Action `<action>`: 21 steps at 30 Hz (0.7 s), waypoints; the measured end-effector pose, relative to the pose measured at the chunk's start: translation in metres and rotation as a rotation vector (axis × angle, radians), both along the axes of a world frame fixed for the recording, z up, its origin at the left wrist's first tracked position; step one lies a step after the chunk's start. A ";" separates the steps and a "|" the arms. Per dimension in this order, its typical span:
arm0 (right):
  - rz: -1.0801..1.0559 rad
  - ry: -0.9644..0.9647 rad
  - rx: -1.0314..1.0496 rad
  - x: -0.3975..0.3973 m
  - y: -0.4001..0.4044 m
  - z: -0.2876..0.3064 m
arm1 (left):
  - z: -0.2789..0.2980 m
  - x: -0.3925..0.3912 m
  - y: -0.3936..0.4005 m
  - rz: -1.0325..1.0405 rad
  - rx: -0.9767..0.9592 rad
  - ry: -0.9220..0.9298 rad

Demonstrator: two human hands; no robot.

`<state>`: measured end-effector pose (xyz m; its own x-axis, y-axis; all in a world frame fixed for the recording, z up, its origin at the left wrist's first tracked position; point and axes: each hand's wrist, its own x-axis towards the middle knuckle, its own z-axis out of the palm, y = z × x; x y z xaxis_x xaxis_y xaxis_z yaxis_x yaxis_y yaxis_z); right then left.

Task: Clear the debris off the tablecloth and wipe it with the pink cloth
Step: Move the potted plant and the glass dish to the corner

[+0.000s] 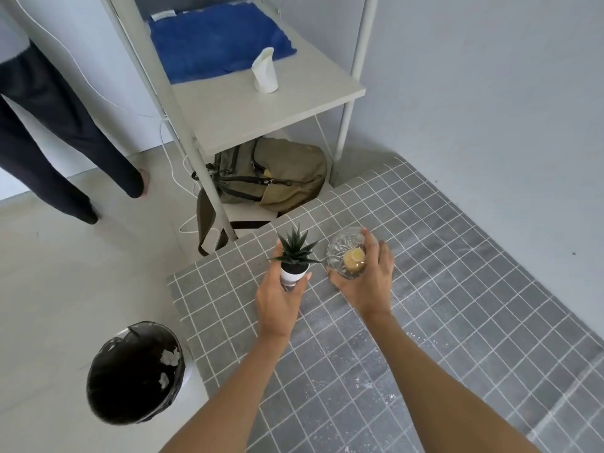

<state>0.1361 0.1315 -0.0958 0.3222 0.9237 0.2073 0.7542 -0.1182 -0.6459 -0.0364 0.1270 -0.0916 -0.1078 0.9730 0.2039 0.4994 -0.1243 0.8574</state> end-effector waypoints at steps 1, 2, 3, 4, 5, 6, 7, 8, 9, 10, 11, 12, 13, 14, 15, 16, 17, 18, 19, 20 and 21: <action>0.004 0.002 -0.010 0.000 0.004 0.000 | -0.002 0.002 0.003 -0.002 0.006 -0.006; 0.010 0.004 -0.020 0.001 0.007 0.000 | -0.004 0.004 0.005 -0.005 0.013 -0.010; 0.019 0.006 -0.031 0.003 0.011 0.000 | -0.005 0.006 0.008 -0.006 0.015 -0.015; 0.029 0.005 -0.045 0.004 0.014 0.000 | -0.008 0.007 0.010 -0.004 0.010 -0.020; 0.036 0.000 -0.056 0.006 0.017 0.000 | -0.009 0.009 0.011 0.000 0.002 -0.021; 0.042 -0.011 -0.065 0.008 0.018 0.001 | -0.010 0.011 0.011 0.003 -0.007 -0.022; 0.050 -0.024 -0.077 0.009 0.019 0.001 | -0.012 0.012 0.012 0.008 -0.016 -0.020; 0.054 -0.037 -0.094 0.009 0.019 0.002 | -0.014 0.012 0.014 0.013 -0.024 -0.013; 0.058 -0.049 -0.113 0.009 0.019 0.004 | -0.015 0.012 0.015 0.018 -0.030 0.001; 0.061 -0.064 -0.130 0.009 0.019 0.005 | -0.016 0.012 0.016 0.021 -0.033 0.018; 0.064 -0.080 -0.143 0.009 0.019 0.007 | -0.017 0.012 0.017 0.019 -0.036 0.028; 0.068 -0.095 -0.155 0.010 0.020 0.008 | -0.017 0.012 0.017 0.017 -0.039 0.031; 0.073 -0.105 -0.169 0.011 0.021 0.010 | -0.017 0.012 0.018 0.017 -0.044 0.028; 0.076 -0.113 -0.182 0.012 0.021 0.010 | -0.017 0.012 0.018 0.015 -0.050 0.025; 0.080 -0.122 -0.192 0.013 0.022 0.011 | -0.017 0.012 0.018 0.008 -0.056 0.020; 0.083 -0.131 -0.199 0.014 0.022 0.012 | -0.017 0.011 0.018 -0.001 -0.062 0.012; 0.087 -0.139 -0.208 0.014 0.022 0.012 | -0.016 0.011 0.017 -0.009 -0.064 0.002; 0.089 -0.146 -0.219 0.014 0.022 0.013 | -0.015 0.009 0.017 -0.014 -0.064 -0.008; 0.089 -0.154 -0.233 0.014 0.021 0.014 | -0.014 0.008 0.015 -0.018 -0.063 -0.011; 0.087 -0.164 -0.249 0.014 0.021 0.016 | -0.013 0.005 0.013 -0.020 -0.061 -0.005; 0.085 -0.175 -0.266 0.014 0.020 0.018 | -0.011 0.002 0.011 -0.020 -0.059 0.010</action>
